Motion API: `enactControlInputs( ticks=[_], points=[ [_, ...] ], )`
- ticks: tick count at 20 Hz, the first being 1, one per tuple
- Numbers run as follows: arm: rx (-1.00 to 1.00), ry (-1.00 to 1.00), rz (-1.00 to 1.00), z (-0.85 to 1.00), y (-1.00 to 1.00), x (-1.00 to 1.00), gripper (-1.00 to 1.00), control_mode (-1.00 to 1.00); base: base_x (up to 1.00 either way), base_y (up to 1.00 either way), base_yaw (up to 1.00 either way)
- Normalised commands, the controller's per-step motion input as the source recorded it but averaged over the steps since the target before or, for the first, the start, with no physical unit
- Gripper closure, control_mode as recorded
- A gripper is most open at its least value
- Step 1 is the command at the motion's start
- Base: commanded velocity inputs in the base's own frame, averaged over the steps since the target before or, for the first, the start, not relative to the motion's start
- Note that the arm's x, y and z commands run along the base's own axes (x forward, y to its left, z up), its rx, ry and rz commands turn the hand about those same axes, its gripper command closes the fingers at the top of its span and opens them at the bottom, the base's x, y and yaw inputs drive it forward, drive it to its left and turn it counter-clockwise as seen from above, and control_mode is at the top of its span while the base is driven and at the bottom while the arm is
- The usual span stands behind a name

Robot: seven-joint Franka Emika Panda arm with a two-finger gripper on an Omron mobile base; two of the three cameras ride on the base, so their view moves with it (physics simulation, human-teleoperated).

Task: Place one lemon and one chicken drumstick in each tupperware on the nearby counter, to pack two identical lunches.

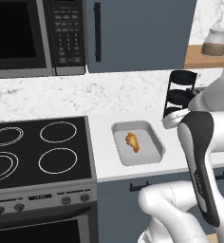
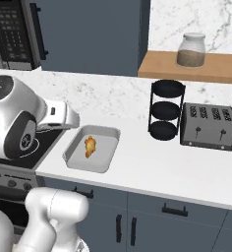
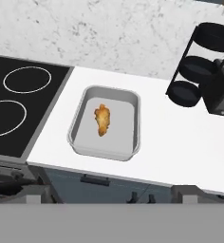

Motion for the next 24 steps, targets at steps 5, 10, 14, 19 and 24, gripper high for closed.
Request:
enactControlInputs(
  ticks=[5, 10, 14, 19, 24],
  points=[
    [0.00, 0.00, 0.00, 0.56, -0.02, -0.84, -1.00, -1.00, 0.00, 0.00, 0.00],
    [0.00, -0.03, 0.03, 0.01, 0.00, -0.99, -1.00, -1.00, 0.00, 0.00, 0.00],
    [0.00, 0.00, 0.00, 0.00, 0.00, -0.15, -1.00, -1.00, 0.00, 0.00, 0.00],
    [0.00, 0.00, 0.00, 0.00, 0.00, 0.00, -1.00, -1.00, 0.00, 0.00, 0.00],
    [0.00, 0.00, 0.00, 0.00, 0.00, 0.00, -1.00, 1.00, -0.43, -0.01, -0.05]
  ],
)
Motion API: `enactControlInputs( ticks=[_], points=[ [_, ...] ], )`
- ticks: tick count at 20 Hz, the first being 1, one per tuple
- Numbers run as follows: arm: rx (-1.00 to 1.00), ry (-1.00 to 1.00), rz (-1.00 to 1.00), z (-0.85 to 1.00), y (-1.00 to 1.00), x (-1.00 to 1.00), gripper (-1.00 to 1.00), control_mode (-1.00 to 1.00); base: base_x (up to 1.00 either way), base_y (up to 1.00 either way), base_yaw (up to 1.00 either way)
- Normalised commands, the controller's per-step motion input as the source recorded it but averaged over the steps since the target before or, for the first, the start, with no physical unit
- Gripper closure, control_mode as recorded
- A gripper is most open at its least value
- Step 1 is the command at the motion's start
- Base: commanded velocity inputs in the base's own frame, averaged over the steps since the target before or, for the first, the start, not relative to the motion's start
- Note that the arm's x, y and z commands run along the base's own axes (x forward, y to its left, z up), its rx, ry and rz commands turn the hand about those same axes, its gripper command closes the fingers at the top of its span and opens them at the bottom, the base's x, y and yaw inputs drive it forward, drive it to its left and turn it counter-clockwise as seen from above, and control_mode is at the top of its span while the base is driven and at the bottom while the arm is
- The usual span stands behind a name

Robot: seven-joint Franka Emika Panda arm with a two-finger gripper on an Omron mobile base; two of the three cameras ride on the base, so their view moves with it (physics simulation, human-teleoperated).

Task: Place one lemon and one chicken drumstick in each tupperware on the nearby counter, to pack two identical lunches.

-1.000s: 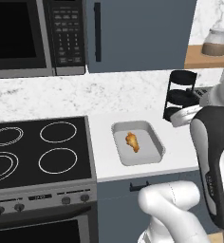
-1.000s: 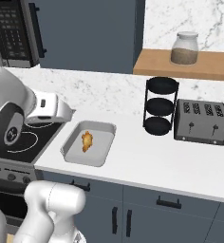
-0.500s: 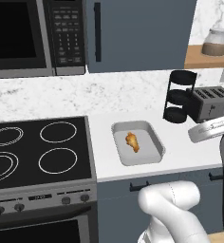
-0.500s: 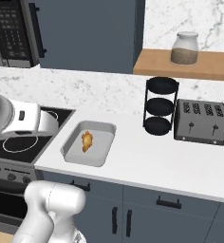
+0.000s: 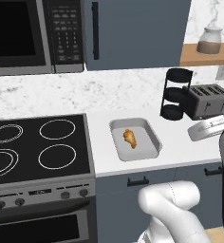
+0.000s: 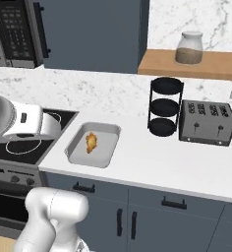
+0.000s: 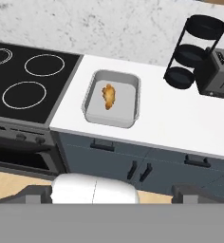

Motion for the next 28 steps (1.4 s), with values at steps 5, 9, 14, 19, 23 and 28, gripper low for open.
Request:
enactControlInputs(
  ticks=[5, 9, 14, 19, 23, 28],
  points=[
    [0.00, 0.00, 0.00, 0.00, 0.00, 0.00, -1.00, 1.00, -0.32, -0.37, -0.18],
    [0.00, 0.00, 0.00, 0.00, 0.00, 0.00, -1.00, 1.00, -0.45, -0.90, -0.16],
    [0.00, 0.00, 0.00, 0.00, 0.00, 0.00, -1.00, 1.00, -0.11, -1.00, -0.04],
    [0.00, 0.00, 0.00, 0.00, 0.00, 0.00, -1.00, 1.00, 0.00, -1.00, 0.02],
    [0.00, 0.00, 0.00, 0.00, 0.00, 0.00, -1.00, 1.00, 0.00, -1.00, 0.05],
    [0.00, 0.00, 0.00, 0.00, 0.00, 0.00, -1.00, 1.00, 0.00, -1.00, 0.04]
  ],
)
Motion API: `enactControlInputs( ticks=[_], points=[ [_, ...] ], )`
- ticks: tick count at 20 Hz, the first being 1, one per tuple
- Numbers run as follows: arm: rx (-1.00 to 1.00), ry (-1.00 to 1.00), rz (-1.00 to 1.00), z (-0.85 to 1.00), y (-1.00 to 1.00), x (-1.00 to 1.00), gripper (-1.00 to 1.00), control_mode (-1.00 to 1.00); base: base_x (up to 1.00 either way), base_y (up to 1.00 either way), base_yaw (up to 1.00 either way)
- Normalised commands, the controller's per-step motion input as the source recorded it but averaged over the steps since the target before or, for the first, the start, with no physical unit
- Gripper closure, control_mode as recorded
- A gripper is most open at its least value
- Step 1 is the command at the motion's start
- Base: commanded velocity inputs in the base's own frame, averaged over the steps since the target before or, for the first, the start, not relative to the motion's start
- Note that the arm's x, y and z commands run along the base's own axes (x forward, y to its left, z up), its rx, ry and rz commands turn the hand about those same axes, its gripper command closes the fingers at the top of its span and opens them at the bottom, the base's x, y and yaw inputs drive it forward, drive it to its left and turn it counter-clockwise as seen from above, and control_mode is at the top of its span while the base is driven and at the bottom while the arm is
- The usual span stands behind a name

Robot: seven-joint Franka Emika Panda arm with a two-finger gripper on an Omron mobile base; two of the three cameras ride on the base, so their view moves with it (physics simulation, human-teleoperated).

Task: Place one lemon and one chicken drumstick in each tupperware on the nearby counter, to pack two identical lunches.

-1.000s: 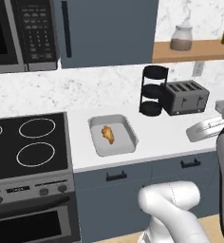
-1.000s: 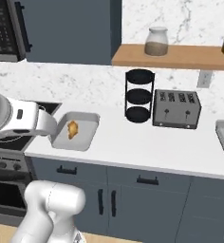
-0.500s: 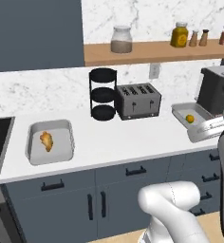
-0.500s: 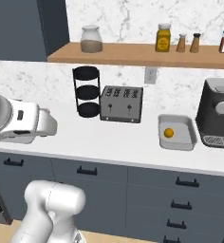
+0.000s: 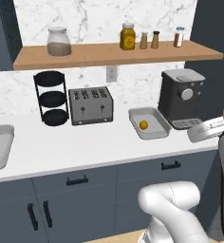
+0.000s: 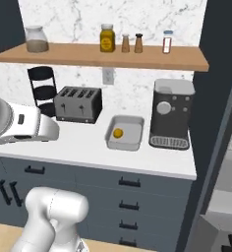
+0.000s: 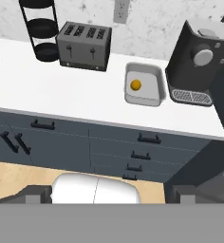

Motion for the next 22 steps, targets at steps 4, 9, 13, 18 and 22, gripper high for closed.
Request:
enactControlInputs(
  ticks=[4, 9, 13, 18, 22],
  points=[
    [0.00, 0.00, 0.00, 0.00, 0.00, 0.00, -1.00, 1.00, -0.10, -1.00, 0.02],
    [0.00, 0.00, 0.00, 0.00, 0.00, 0.00, -1.00, 1.00, -0.26, -1.00, 0.00],
    [0.00, 0.00, 0.00, 0.00, 0.00, 0.00, -1.00, 1.00, -0.07, -0.99, 0.00],
    [0.00, 0.00, 0.00, 0.00, 0.00, 0.00, -1.00, 1.00, 0.03, -0.79, 0.00],
    [0.00, 0.00, 0.00, 0.00, 0.00, 0.00, -1.00, 1.00, 0.01, -0.33, 0.00]
  ],
)
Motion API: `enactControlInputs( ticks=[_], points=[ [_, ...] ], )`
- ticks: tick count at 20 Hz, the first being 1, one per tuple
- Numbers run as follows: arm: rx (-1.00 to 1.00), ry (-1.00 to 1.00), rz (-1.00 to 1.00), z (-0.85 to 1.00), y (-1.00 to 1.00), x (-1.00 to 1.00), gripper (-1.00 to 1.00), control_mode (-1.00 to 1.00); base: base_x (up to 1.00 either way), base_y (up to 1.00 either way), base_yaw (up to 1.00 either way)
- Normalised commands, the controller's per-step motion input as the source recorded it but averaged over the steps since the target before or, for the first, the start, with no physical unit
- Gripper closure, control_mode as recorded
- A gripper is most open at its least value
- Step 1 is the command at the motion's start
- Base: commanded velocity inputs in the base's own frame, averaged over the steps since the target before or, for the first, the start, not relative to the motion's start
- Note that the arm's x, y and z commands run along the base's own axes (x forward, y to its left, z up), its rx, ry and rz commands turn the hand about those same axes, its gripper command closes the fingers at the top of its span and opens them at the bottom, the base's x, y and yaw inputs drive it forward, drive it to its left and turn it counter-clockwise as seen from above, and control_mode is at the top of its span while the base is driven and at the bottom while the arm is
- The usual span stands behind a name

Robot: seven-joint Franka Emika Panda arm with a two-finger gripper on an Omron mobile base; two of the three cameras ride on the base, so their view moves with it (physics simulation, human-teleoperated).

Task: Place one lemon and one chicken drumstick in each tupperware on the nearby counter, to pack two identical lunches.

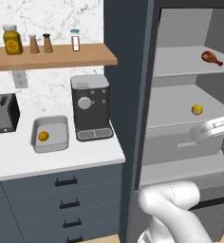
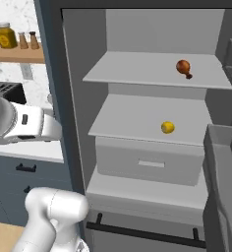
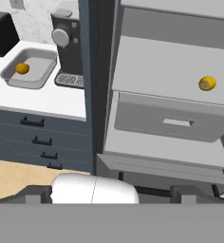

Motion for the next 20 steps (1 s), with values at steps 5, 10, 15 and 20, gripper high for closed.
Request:
enactControlInputs(
  ticks=[5, 10, 15, 20],
  points=[
    [0.00, 0.00, 0.00, 0.00, 0.00, 0.00, -1.00, 1.00, 0.00, -0.39, 0.00],
    [0.00, 0.00, 0.00, 0.00, 0.00, 0.00, -1.00, 1.00, 0.00, -0.29, 0.00],
    [0.00, 0.00, 0.00, 0.00, 0.00, 0.00, -1.00, 1.00, 0.00, 0.00, 0.00],
    [0.00, 0.05, 0.00, -0.33, 0.00, 0.08, -1.00, -1.00, 0.00, 0.00, 0.00]
  ],
)
